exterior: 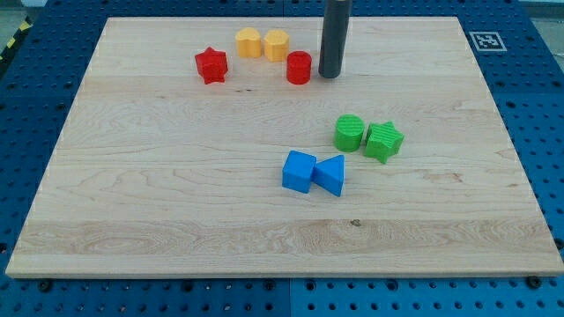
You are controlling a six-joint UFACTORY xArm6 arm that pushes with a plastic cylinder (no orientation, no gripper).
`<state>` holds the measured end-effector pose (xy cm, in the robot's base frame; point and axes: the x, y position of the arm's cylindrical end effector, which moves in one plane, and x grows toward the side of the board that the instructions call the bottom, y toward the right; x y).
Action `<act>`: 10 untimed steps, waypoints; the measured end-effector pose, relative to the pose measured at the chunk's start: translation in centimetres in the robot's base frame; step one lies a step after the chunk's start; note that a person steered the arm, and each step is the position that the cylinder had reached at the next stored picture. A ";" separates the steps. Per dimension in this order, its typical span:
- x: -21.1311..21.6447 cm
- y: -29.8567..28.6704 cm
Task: Slide the red circle to the red star
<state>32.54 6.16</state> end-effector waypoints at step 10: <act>-0.8 -11.6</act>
